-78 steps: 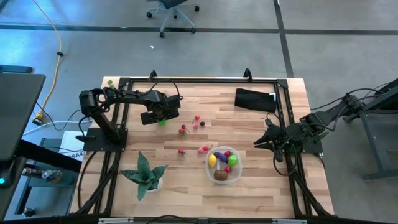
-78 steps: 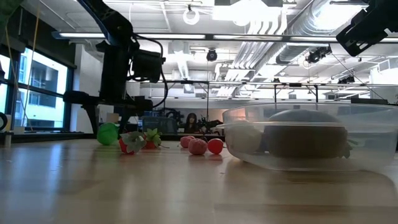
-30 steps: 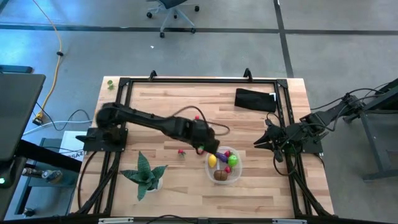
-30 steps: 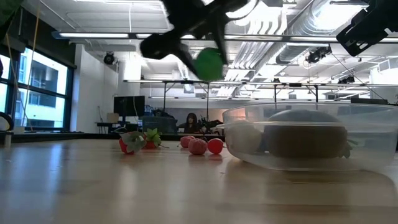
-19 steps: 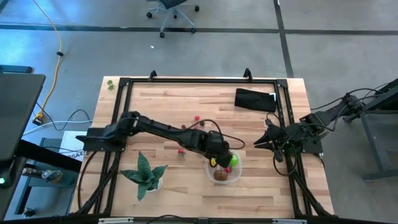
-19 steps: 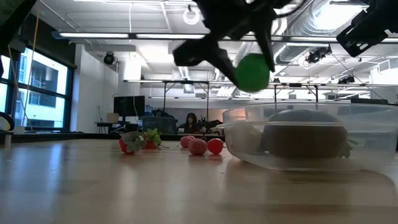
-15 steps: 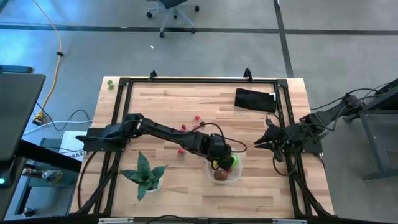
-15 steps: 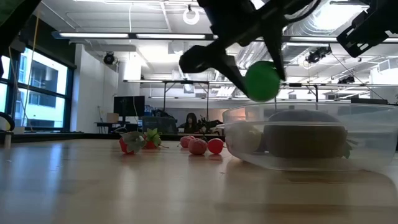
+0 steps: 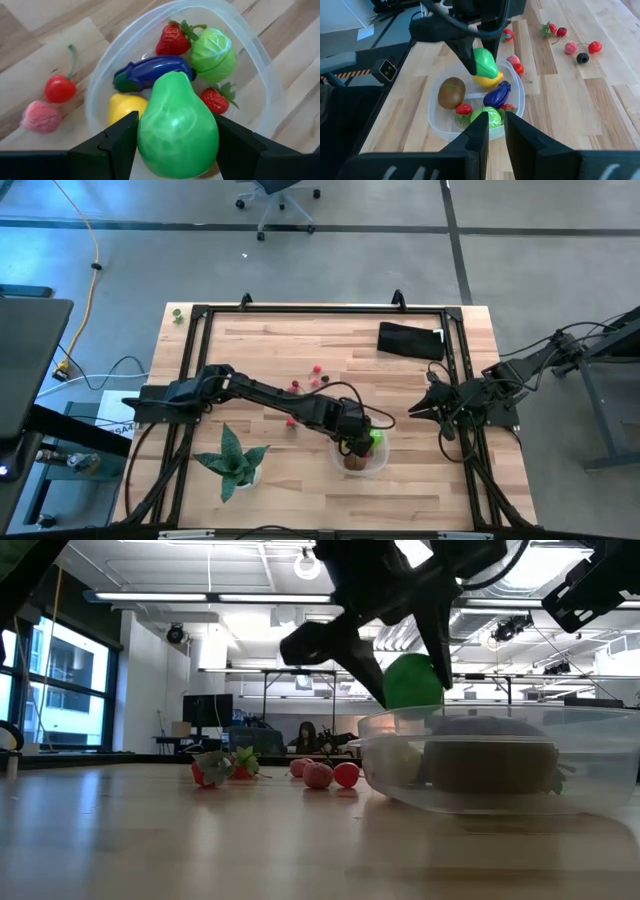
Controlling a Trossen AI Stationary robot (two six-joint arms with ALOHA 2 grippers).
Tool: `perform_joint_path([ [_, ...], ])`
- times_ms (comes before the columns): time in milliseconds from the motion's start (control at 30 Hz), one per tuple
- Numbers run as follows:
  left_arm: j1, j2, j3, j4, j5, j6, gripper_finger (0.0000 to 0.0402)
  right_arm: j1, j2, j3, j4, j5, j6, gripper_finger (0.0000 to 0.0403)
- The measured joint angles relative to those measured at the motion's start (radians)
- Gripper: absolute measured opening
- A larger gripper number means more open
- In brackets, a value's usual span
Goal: Pick and placing Produce into tupperware
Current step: Put the pear into the transparent bin, then put the top strawberry into the bin
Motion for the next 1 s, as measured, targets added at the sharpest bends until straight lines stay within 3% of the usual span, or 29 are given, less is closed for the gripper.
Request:
perform_joint_path([
  [167,0.0,0.014,0.0,0.001,0.017,0.0,0.0226,0.0,0.0,0.0,0.0,0.0,0.0,0.0051],
  [467,0.002,0.02,-0.002,-0.003,0.018,0.014,0.0307,0.0,0.0,0.0,0.0,0.0,0.0,0.0051],
  [767,0.008,-0.011,-0.002,-0.038,0.026,0.019,0.0319,0.0,0.0,0.0,0.0,0.0,0.0,0.0051],
  [900,0.028,-0.079,-0.001,-0.145,0.016,0.045,0.0319,0.0,0.0,0.0,0.0,0.0,0.0,0.0051],
  [1000,0.054,-0.129,-0.002,-0.319,-0.032,0.087,0.0319,0.0,0.0,0.0,0.0,0.0,0.0,0.0051],
])
